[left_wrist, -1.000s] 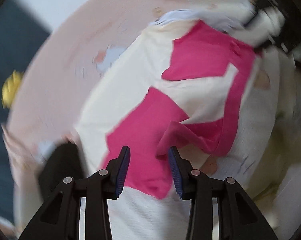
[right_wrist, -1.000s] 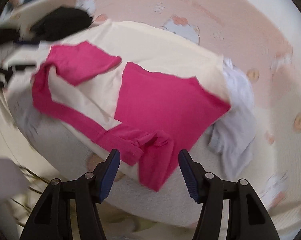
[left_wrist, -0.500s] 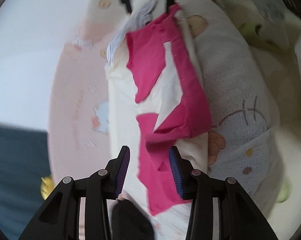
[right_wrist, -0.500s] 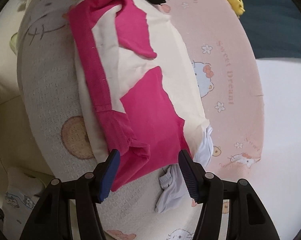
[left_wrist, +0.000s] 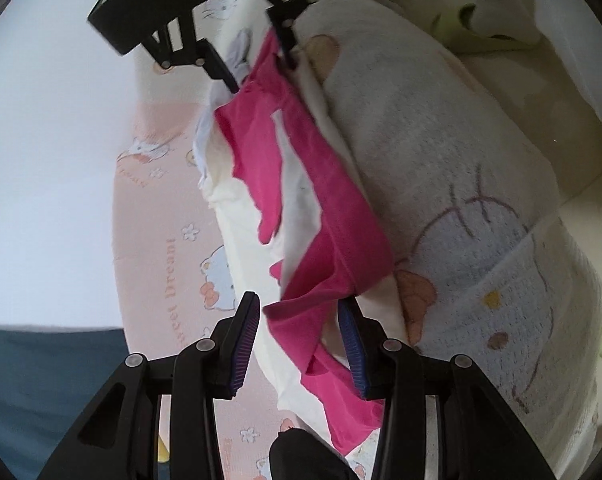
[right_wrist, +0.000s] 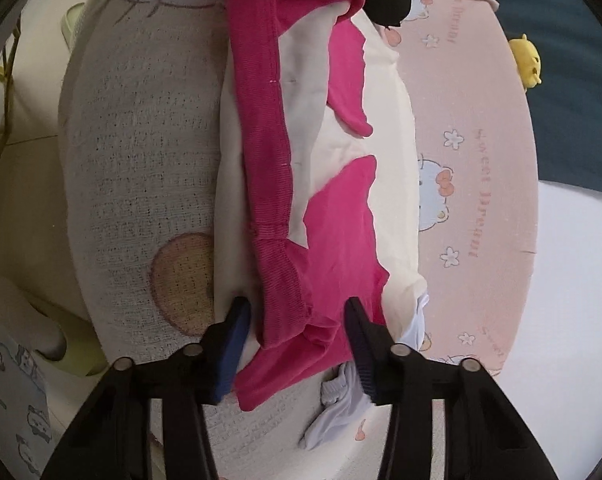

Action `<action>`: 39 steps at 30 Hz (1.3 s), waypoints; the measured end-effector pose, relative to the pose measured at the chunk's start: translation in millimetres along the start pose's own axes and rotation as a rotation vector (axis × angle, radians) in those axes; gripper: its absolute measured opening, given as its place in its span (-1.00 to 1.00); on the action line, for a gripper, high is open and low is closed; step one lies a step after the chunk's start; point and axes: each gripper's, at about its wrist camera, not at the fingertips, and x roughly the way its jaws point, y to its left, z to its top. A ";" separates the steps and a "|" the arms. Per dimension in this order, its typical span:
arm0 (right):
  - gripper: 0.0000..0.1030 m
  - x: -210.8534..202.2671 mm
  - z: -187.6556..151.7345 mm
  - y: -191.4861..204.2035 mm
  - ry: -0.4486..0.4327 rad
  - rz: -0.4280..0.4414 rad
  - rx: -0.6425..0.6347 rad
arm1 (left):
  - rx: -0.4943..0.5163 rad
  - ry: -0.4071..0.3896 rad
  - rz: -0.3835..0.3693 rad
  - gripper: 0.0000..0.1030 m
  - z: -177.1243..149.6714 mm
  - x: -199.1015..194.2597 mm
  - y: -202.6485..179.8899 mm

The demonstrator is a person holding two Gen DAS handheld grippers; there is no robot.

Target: Fold clothes

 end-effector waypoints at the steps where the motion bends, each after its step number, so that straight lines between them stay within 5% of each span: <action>1: -0.15 0.4 0.0 -1.2 0.001 0.005 0.005 | 0.000 -0.005 -0.005 -0.28 -1.6 0.1 1.9; 7: -0.16 6.5 -4.0 -11.9 0.028 0.041 0.101 | -0.033 0.002 -0.094 -0.28 -3.0 3.2 8.1; 12: -0.16 7.6 -3.2 -10.4 0.037 0.054 0.123 | -0.025 0.014 -0.072 -0.27 7.3 8.4 4.5; 14: -0.16 7.7 -3.0 -11.7 0.042 0.063 0.135 | -0.009 0.011 -0.069 -0.12 10.1 7.1 2.5; 17: -0.44 8.2 -4.9 -15.5 0.043 0.117 0.178 | 0.042 -0.021 -0.034 0.21 13.9 5.0 -2.2; 19: -0.66 10.1 -5.6 -18.2 0.047 0.179 0.223 | 0.062 -0.046 -0.044 0.21 15.9 3.8 -5.1; 21: -0.67 12.4 -6.3 -22.4 0.051 0.208 0.261 | 0.052 -0.067 -0.087 0.21 17.0 3.2 -4.8; 23: -0.68 14.4 -7.7 -28.7 0.055 0.244 0.311 | -0.005 -0.088 -0.172 0.07 17.3 2.0 1.2; 26: -0.69 17.3 -14.7 -45.9 0.050 0.337 0.422 | -0.132 -0.113 -0.276 -0.49 17.6 2.9 20.2; 31: -0.75 20.7 -31.7 -83.9 0.013 0.463 0.650 | -0.336 -0.088 -0.399 -0.62 11.1 18.0 57.9; 39: -0.75 51.5 -48.4 -144.2 -0.041 0.547 0.983 | -0.674 0.092 -0.424 -0.61 -13.8 62.7 97.8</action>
